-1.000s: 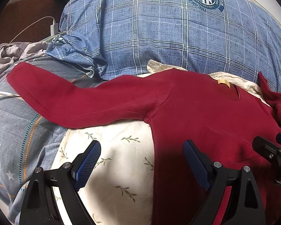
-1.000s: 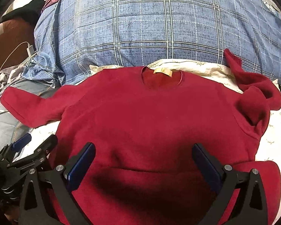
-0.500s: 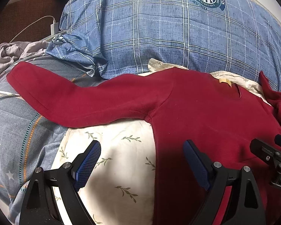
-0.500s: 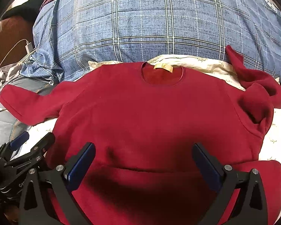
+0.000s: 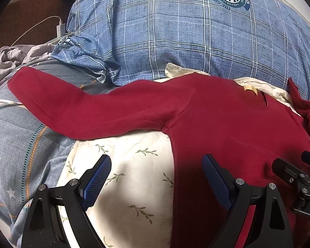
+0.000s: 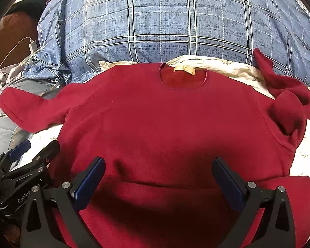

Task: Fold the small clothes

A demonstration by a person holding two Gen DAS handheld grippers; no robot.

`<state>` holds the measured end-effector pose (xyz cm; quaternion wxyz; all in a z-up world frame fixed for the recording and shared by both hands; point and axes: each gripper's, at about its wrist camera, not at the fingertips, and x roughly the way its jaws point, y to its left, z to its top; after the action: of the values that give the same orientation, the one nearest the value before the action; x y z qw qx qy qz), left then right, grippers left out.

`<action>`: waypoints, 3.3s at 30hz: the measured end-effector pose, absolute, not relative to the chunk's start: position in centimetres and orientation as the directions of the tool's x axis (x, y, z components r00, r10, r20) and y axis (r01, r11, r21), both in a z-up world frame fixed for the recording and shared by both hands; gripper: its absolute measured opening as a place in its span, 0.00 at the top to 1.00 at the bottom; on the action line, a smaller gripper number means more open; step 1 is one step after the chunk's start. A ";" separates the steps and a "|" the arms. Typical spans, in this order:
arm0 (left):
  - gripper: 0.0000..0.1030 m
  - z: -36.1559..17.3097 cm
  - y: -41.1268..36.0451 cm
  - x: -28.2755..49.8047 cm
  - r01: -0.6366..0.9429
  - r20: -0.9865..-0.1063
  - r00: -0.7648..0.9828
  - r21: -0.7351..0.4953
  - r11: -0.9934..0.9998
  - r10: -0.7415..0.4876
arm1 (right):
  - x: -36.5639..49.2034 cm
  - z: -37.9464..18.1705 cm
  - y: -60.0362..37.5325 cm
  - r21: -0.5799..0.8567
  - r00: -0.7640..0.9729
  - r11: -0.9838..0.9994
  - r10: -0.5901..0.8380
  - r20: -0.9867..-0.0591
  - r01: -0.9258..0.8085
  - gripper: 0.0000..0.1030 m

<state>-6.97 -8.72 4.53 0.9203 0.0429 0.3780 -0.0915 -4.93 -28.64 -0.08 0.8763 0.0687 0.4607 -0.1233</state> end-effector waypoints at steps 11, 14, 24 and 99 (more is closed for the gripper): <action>0.14 6.3 -4.6 -5.8 0.074 -0.699 0.707 -0.080 0.994 -0.109 | -4.9 -0.6 -28.3 0.010 0.527 0.967 -0.130 -0.840 0.256 0.00; 0.13 7.5 -1.4 -4.4 -0.072 -0.693 0.720 -0.028 0.997 0.033 | -4.7 -0.5 -28.2 0.012 0.526 0.971 -0.119 -0.842 0.239 0.00; 0.14 10.9 5.5 3.6 -0.390 -0.600 0.680 0.193 0.900 0.423 | -4.4 -1.0 -28.1 0.024 0.512 0.977 -0.090 -0.854 0.210 0.00; 0.33 5.8 -10.2 -0.2 0.087 -0.638 0.766 -0.015 0.996 -0.076 | 0.4 1.1 -44.8 -0.081 0.483 0.891 -0.316 -0.817 0.447 0.93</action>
<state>-0.20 -10.18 5.79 0.9396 0.0076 0.3394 -0.0434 0.40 -44.78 1.10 0.8581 0.0714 0.4573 -0.2224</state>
